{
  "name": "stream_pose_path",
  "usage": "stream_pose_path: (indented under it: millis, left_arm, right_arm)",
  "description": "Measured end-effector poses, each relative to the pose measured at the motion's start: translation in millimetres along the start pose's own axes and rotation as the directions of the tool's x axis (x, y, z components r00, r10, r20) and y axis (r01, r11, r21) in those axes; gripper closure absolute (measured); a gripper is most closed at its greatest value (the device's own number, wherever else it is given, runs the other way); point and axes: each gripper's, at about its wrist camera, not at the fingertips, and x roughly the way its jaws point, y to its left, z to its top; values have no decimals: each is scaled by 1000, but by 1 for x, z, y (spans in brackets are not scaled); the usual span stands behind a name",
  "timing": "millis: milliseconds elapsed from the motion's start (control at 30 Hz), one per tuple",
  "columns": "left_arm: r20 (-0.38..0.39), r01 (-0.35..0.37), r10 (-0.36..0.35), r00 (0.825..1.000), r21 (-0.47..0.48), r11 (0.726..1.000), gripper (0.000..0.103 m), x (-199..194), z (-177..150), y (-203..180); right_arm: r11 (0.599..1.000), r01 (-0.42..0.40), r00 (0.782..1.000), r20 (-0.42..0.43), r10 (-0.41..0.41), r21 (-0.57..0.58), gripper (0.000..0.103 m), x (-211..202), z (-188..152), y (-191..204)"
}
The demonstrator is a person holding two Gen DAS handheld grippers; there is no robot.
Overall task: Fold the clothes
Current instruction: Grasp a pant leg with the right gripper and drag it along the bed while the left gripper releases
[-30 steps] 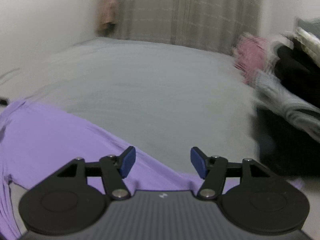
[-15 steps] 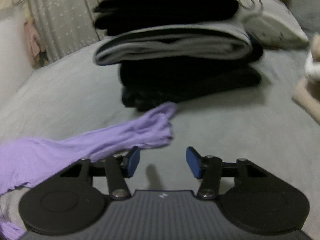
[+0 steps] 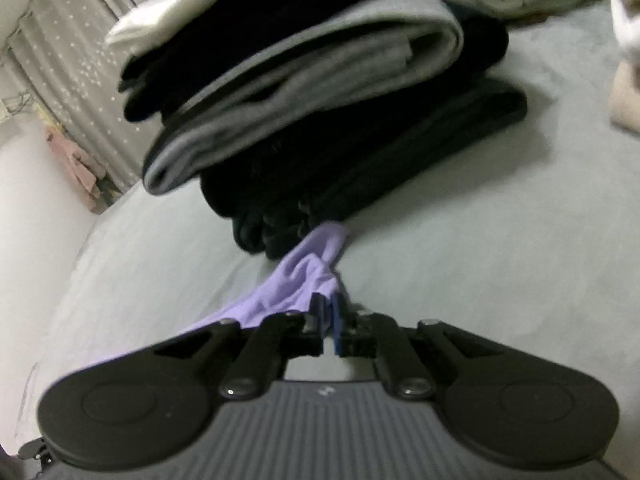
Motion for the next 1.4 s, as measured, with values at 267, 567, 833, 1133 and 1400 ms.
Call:
stream_pose_path:
  millis: [267, 567, 833, 1133, 1400]
  left_arm:
    - [-59, 92, -91, 994, 9, 996, 94, -4, 1, 8]
    - [-55, 103, -104, 993, -19, 994, 58, -13, 25, 30]
    - [-25, -36, 31, 999, -202, 979, 56, 13, 33, 86]
    - [97, -46, 74, 993, -269, 962, 52, 21, 16, 99]
    - [77, -66, 87, 993, -243, 968, 48, 19, 23, 89]
  right_arm:
    - [970, 147, 978, -118, -172, -196, 97, -13, -3, 10]
    - [954, 145, 986, -43, -162, -264, 60, -7, 14, 20]
    - [923, 150, 985, -23, -169, -354, 102, 52, 22, 20]
    - [861, 330, 940, 219, -262, -386, 103, 45, 12, 17]
    - [894, 307, 952, 128, -280, -326, 71, 46, 24, 8]
